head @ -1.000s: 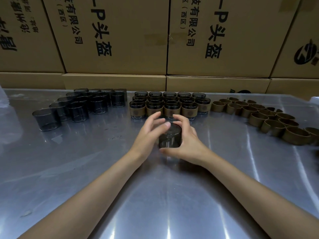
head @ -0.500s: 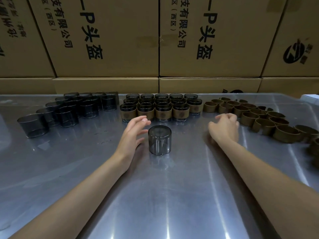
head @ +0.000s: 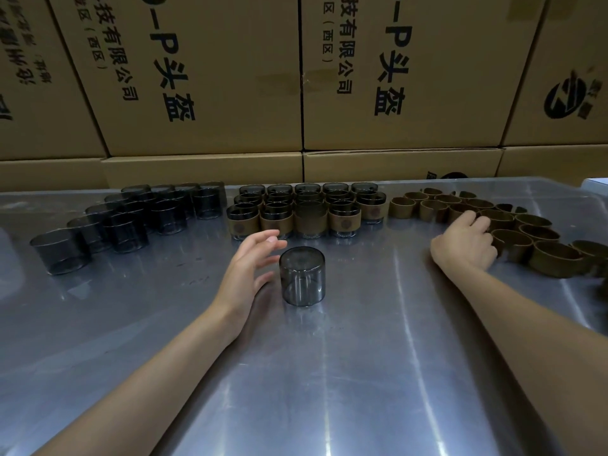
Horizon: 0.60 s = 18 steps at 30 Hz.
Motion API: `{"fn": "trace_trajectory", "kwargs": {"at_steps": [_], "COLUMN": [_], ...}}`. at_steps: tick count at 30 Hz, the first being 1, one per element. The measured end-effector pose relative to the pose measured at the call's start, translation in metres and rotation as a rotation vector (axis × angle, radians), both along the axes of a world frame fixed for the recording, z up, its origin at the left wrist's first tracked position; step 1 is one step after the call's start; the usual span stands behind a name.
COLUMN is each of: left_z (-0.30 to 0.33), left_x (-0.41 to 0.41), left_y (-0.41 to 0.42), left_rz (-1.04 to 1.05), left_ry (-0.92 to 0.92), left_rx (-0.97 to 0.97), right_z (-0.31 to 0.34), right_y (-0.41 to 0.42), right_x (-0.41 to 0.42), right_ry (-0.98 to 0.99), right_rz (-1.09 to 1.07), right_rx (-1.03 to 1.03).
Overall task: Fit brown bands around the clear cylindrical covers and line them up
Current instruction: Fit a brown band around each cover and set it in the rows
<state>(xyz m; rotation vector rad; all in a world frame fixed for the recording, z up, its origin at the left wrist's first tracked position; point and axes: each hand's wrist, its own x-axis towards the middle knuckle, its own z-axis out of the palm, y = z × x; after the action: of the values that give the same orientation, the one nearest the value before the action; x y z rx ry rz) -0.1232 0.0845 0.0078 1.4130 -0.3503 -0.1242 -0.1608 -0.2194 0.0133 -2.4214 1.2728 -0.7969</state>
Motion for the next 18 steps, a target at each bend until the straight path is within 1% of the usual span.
{"fn": "trace_trajectory", "kwargs": {"at_steps": [2,6,8,14,18], "left_z": [0.000,0.001,0.001,0.004,0.008], "left_x": [0.000,0.000,-0.001,-0.008,-0.015], "left_y": [-0.001,-0.001,-0.002,0.000,-0.002], "left_rz": [-0.003,-0.010,-0.001,0.036,0.032], "left_ry": [-0.001,0.003,0.009,0.011,-0.039], "left_rx": [-0.006,-0.017,-0.019,-0.026,0.008], "right_z": [-0.002,-0.004,-0.005,-0.004,-0.001], "right_y": [0.004,0.021,0.039,0.114,0.146], "right_x": [-0.002,-0.012,-0.016,-0.026,-0.032], "right_ry": [0.019,0.008,-0.071,-0.385,-0.588], "right_rz": [0.045,0.233,0.321,0.546,0.581], "right_rx": [-0.060,-0.188,-0.221,-0.220,-0.139]}}
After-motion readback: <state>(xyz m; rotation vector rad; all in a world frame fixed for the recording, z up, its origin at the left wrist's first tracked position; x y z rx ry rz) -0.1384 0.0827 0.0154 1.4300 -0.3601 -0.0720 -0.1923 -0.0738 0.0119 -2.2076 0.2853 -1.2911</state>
